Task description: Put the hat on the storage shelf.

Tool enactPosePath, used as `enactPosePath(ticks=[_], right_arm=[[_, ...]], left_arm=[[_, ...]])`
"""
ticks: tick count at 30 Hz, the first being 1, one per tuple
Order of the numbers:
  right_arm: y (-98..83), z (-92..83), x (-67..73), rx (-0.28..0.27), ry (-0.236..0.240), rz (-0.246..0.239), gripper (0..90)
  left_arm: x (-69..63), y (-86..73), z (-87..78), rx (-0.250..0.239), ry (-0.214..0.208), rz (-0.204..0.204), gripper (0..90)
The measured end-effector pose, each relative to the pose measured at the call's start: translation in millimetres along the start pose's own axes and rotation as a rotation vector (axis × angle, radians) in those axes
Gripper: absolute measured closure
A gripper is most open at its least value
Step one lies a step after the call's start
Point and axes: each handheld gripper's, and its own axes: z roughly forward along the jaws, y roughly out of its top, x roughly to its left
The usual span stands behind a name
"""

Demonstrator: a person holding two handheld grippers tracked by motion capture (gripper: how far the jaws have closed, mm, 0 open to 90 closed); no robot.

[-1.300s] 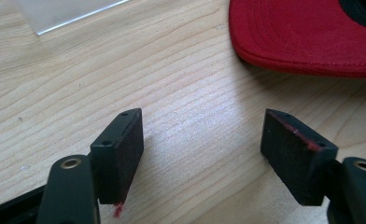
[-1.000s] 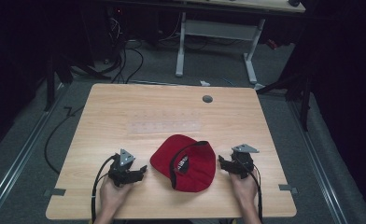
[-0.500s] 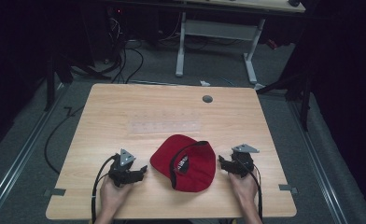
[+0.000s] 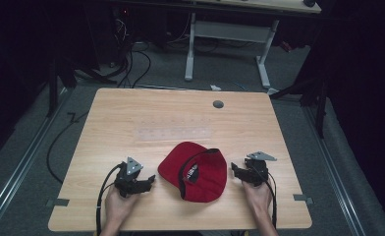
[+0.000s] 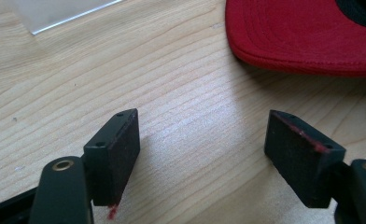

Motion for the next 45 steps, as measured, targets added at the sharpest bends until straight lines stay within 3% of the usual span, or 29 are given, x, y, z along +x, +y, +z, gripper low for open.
enactPosePath(ticks=[6,10,16,26,32,39,45], right_arm=[[1.4,-12.5,-1.3,-0.064,0.047,0.011,36.9],[2.4,-16.5,-0.7,-0.072,0.083,0.023,34.8],[14.0,-23.1,6.7,-0.104,0.138,-0.006,32.0],[36.7,-20.6,22.6,-0.109,0.205,-0.055,28.7],[48.5,-15.7,31.7,-0.075,0.244,-0.076,27.9],[61.6,7.3,47.1,-0.006,0.299,-0.124,26.6],[64.8,22.0,50.3,0.021,0.333,-0.12,26.9]], left_arm=[[0.0,0.0,0.0,0.001,0.0,0.0,26.7],[0.0,0.0,0.0,0.001,-0.001,0.0,26.6],[0.0,0.0,0.0,0.001,0.0,0.0,26.6],[0.0,0.0,0.0,0.001,-0.001,0.0,26.6],[0.0,0.0,0.0,0.001,-0.001,0.0,26.6],[0.0,0.0,0.0,0.001,-0.001,0.0,26.5],[0.0,0.0,0.0,0.001,0.0,0.0,26.5]])
